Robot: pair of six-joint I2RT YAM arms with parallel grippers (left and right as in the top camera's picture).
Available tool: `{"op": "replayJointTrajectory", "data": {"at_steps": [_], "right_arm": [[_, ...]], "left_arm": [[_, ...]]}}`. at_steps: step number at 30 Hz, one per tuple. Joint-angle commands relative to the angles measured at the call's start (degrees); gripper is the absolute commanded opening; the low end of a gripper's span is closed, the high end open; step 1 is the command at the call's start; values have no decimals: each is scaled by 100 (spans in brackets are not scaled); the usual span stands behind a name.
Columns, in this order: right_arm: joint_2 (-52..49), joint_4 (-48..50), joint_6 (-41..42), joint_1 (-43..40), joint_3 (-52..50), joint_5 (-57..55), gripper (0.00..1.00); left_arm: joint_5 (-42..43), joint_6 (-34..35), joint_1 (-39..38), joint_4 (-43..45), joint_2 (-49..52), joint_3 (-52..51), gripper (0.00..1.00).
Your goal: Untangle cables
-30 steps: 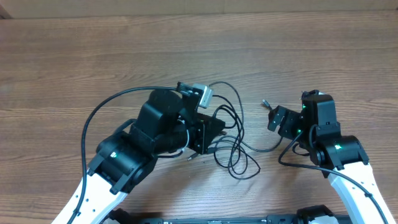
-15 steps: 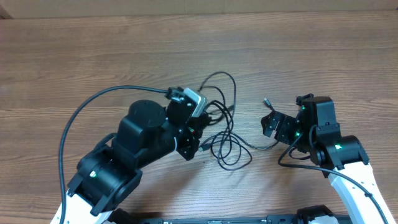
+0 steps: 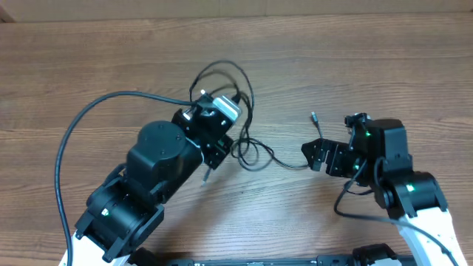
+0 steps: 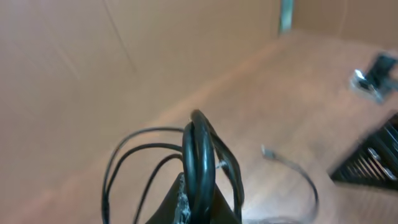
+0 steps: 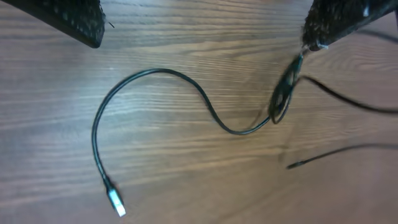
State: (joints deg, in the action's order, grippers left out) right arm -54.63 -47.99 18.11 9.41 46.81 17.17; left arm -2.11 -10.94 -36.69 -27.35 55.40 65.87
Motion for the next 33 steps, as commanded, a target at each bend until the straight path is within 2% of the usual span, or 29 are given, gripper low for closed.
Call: {"op": "replayJointTrajectory", "data": {"at_steps": [1, 4, 5, 6, 7, 8, 9, 11, 16, 19, 22, 23, 25, 29, 33], "right_arm": [[476, 26, -92, -15, 55, 118, 100], [791, 26, -219, -15, 55, 107, 100], [861, 26, -216, -15, 55, 107, 100], [938, 26, -216, -15, 55, 105, 100], [1001, 24, -214, -15, 55, 96, 100], [1019, 24, -214, -15, 55, 96, 100], [1029, 24, -212, -15, 55, 96, 100], [1023, 15, -212, -15, 52, 96, 100], [1021, -39, -212, -15, 52, 96, 100], [1021, -81, -212, -15, 52, 98, 100], [1021, -140, -214, -15, 52, 175, 100], [1021, -164, -216, -15, 52, 295, 100], [1021, -166, -214, -15, 52, 361, 100], [955, -114, -214, -13, 52, 509, 100], [577, 146, -481, -13, 52, 1246, 100]], "left_arm": [[-153, -411, 39, 691, -72, 31, 4], [-151, -247, 39, 1259, -72, 31, 4], [-153, -160, 39, 1362, -72, 31, 10], [-153, -70, 39, 1432, -72, 31, 25], [-170, 24, 42, 1453, -66, 31, 53], [-219, 74, 42, 1436, -57, 31, 57], [-374, 184, 42, 1364, -33, 31, 67], [-651, 339, 42, 1121, 28, 31, 72], [-1259, 1051, 42, -177, 284, 31, 80], [-1451, 1687, 42, -828, 400, 31, 100], [-1495, 2444, 59, -1486, 459, 31, 100], [-1499, 2920, 142, -1912, 459, 31, 100], [-1484, 3259, 275, -2264, 452, 31, 100], [-1257, 3427, 549, -2697, 442, 28, 100], [-962, 3410, 772, -2861, 407, 31, 100]]}}
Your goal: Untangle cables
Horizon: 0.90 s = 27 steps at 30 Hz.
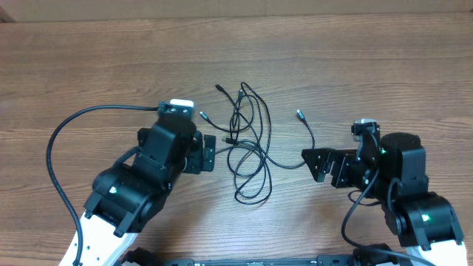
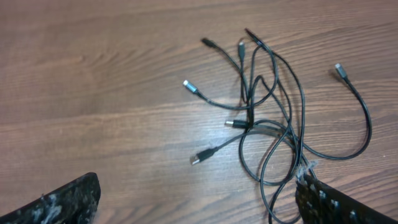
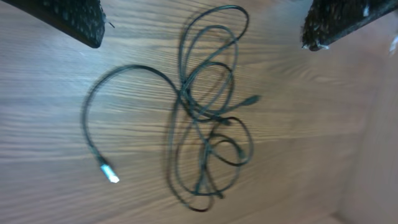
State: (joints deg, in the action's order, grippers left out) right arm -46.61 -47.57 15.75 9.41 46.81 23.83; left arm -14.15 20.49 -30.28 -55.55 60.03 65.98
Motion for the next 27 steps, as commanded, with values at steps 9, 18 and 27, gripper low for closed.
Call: {"op": "replayJointTrajectory", "data": {"at_steps": [9, 18, 27], "right_arm": [[-1818, 997, -717, -9, 55, 1270, 100], [-3165, 2306, -772, 409, 52, 1440, 100], [-4282, 3161, -852, 811, 52, 400, 98]], "left_arm": [[367, 221, 621, -170, -361, 20, 100], [367, 223, 654, -446, -197, 17, 100], [369, 225, 654, -444, 227, 17, 100]]}}
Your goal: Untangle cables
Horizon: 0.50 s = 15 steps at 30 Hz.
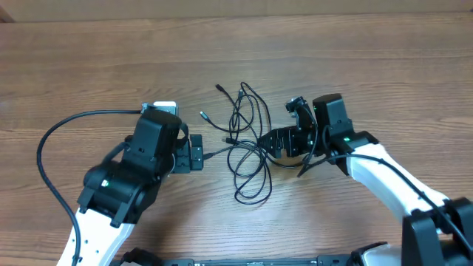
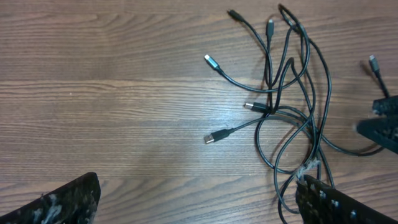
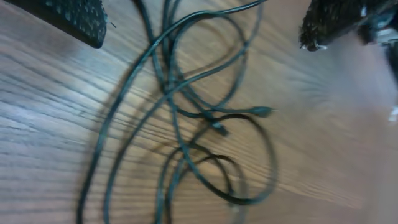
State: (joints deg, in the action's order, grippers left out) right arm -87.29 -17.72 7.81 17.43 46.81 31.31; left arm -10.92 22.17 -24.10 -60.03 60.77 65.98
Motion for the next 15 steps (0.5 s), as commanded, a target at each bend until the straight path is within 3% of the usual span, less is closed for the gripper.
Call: {"op": "replayJointTrajectory", "data": {"at_steps": [1, 15], "right_arm": [[-267, 232, -61, 9, 52, -358, 98], [-339, 431, -42, 9, 42, -758, 100]], "left_arm": [[46, 55, 35, 4, 210, 17, 99], [203, 59, 35, 7, 927, 17, 100]]}}
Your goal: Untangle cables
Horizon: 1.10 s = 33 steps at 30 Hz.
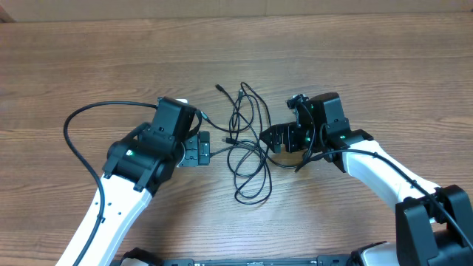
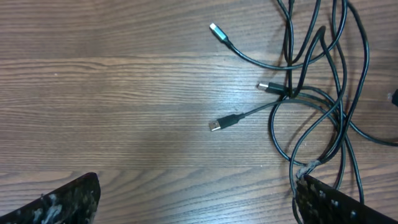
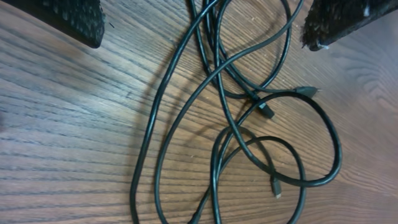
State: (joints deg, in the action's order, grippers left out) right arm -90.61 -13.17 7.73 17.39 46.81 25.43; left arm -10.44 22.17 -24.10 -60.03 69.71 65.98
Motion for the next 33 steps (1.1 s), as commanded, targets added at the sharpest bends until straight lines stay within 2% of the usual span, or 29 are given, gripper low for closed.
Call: {"op": "replayJointTrajectory", "data": {"at_steps": [1, 10, 33], "right_arm": [[-7, -39, -33, 13, 42, -212, 100], [-7, -37, -33, 13, 42, -291, 100], [-149, 361, -35, 13, 42, -293, 100]], "left_arm": [[151, 57, 35, 22, 17, 20, 100], [402, 59, 35, 46, 13, 20, 100], [407, 57, 35, 48, 15, 17, 99]]}}
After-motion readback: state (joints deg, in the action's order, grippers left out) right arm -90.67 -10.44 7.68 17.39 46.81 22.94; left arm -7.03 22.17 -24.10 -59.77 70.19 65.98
